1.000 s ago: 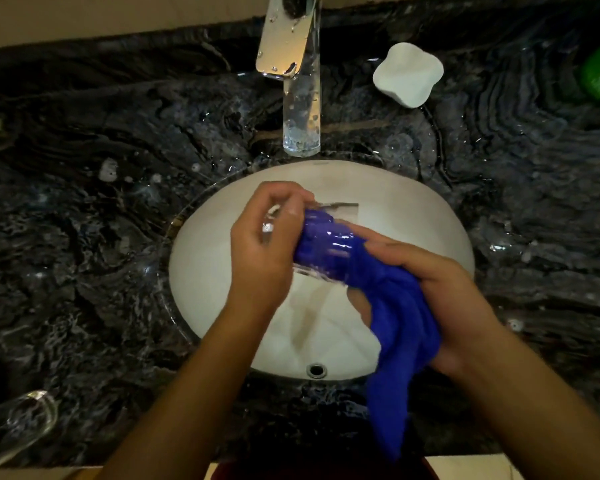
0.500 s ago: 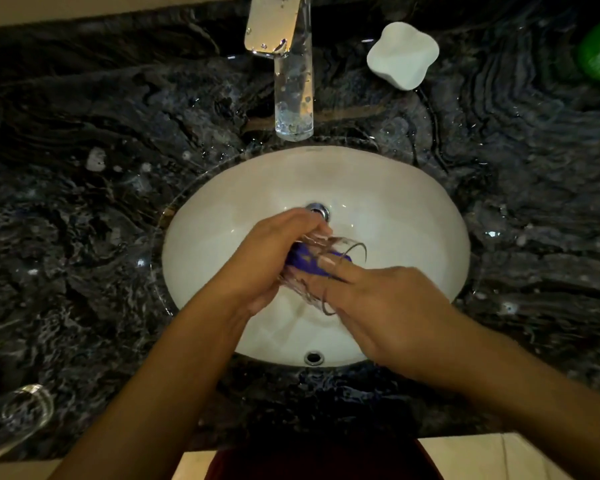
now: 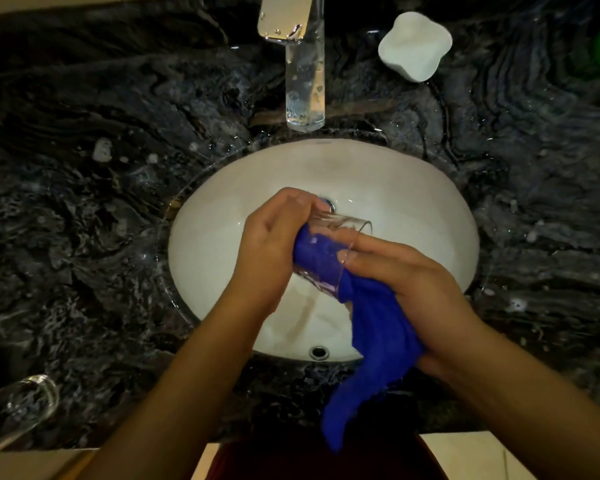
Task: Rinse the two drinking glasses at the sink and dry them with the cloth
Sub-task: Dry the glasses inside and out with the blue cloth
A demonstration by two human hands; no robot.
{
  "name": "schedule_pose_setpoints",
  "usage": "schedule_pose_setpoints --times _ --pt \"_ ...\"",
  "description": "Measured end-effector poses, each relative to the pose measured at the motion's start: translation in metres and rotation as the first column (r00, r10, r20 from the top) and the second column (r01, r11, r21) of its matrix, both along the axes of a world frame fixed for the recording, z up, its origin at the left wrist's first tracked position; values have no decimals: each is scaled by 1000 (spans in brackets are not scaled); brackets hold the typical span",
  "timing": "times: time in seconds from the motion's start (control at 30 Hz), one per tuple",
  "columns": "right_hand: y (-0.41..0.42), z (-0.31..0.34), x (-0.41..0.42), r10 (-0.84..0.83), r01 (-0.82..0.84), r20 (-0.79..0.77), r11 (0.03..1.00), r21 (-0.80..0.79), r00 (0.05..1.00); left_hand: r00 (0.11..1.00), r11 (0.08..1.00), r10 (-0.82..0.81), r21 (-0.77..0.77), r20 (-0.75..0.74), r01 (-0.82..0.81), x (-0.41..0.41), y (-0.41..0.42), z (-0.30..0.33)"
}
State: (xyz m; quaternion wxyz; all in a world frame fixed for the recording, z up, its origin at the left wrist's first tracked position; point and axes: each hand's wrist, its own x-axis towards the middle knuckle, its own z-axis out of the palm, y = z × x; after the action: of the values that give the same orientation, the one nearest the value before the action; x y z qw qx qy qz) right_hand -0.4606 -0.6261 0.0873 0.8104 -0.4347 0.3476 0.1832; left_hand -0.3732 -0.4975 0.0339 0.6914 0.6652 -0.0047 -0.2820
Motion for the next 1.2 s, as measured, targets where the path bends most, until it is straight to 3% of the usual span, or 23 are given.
schedule_pose_setpoints --times 0.1,0.2,0.3,0.43,0.5,0.6,0.67,0.77,0.87,0.9,0.93,0.97,1.0,1.07,1.1,1.13,1.17,1.2 --pt "-5 14 6 -165 178 -68 932 316 984 978 999 54 -14 199 -52 -4 2 -2" --pt "-14 19 12 -280 283 -64 885 370 958 932 988 153 -75 329 -135 -4 -1 -1" --pt "-14 23 20 -363 372 -98 847 380 927 896 986 163 -40 412 -161 -2 -6 0" --pt "-2 19 16 -269 309 -153 846 435 951 893 994 101 -11 439 -107 4 -7 -1" --pt "0 15 10 -216 234 -96 934 270 972 928 998 66 -16 366 -64 13 -9 1" --pt "-1 7 4 96 -68 240 990 -124 966 980 995 3 -99 197 17 25 -12 4" --pt "-7 -2 -1 375 -200 352 874 -444 858 997 983 -24 -182 68 36 29 -13 6" --pt "-24 -15 -8 705 -231 236 499 -835 668 993 983 -104 -160 -51 95 29 -12 7" --pt "-29 -26 -8 864 -138 -59 12 -990 500 973 979 -202 -5 -108 202 27 -15 5" --pt "-29 -31 -7 857 -108 -137 -95 -990 497 970 977 -200 47 -137 208 25 -18 3" --pt "-29 -35 -7 843 -89 -158 -131 -987 515 969 977 -183 80 -168 198 23 -20 2" --pt "-30 -35 -6 830 -75 -118 -93 -993 544 969 979 -159 97 -189 179 24 -22 2" --pt "-32 -34 -5 801 -71 -20 28 -997 598 970 981 -141 106 -198 164 25 -24 3" --pt "-37 -26 -1 540 -100 231 515 -851 809 975 981 -124 128 -184 149 28 -26 6" --pt "-37 -20 1 304 -75 293 799 -596 907 979 981 -110 140 -173 135 29 -26 8" --pt "-35 -17 2 41 32 271 965 -259 962 983 980 -93 162 -157 119 29 -27 9" --pt "-30 -14 2 -153 158 183 987 -11 971 987 977 -77 186 -139 102 30 -27 9" --pt "-23 -11 1 -238 229 105 969 95 965 989 977 -66 195 -128 91 29 -28 9"
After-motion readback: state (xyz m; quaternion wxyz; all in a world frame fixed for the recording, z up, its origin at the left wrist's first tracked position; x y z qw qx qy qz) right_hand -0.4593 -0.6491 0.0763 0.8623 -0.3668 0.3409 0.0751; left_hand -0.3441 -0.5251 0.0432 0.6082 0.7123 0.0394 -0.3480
